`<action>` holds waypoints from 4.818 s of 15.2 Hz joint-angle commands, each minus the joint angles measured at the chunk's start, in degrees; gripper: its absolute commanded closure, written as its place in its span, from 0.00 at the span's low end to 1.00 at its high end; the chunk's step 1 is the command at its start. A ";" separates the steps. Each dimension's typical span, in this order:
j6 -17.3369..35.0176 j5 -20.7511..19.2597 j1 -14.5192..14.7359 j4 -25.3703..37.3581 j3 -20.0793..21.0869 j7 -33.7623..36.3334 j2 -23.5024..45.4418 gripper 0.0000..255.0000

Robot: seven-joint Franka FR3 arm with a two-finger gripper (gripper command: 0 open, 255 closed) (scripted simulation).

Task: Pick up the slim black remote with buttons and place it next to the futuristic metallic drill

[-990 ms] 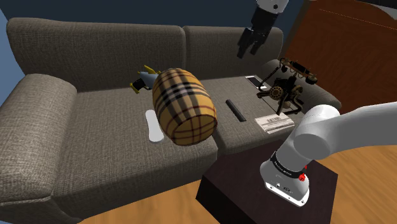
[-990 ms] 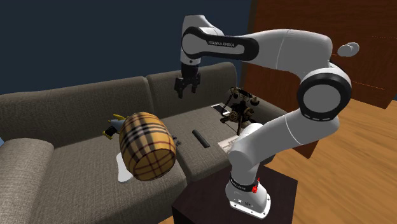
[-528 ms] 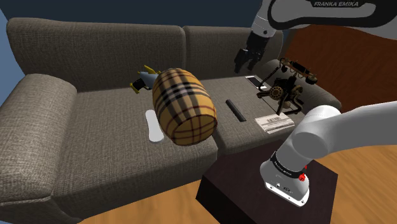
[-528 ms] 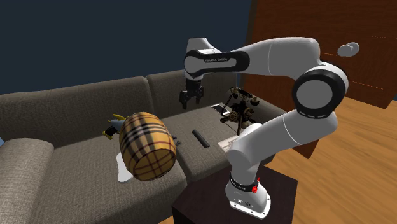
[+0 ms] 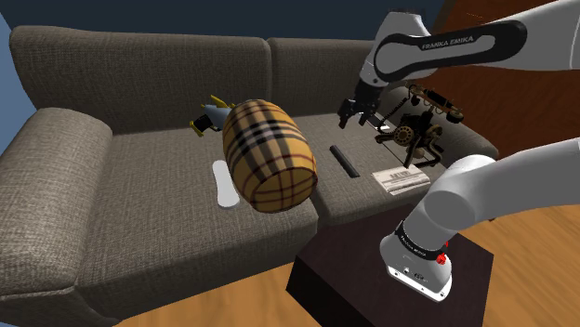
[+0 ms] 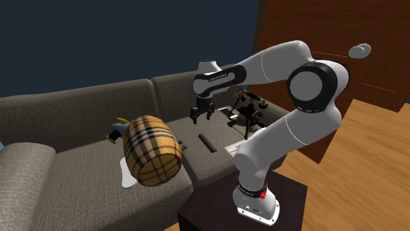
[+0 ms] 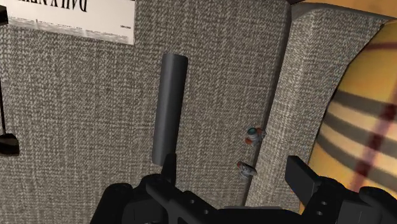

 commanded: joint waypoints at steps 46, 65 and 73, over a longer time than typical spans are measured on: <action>24.38 2.10 -3.02 -8.29 -7.63 -0.97 19.17 1.00; 5.25 -0.70 -5.05 -1.81 -4.73 2.56 6.29 1.00; -2.01 -0.73 -5.19 2.36 -3.81 3.26 3.17 1.00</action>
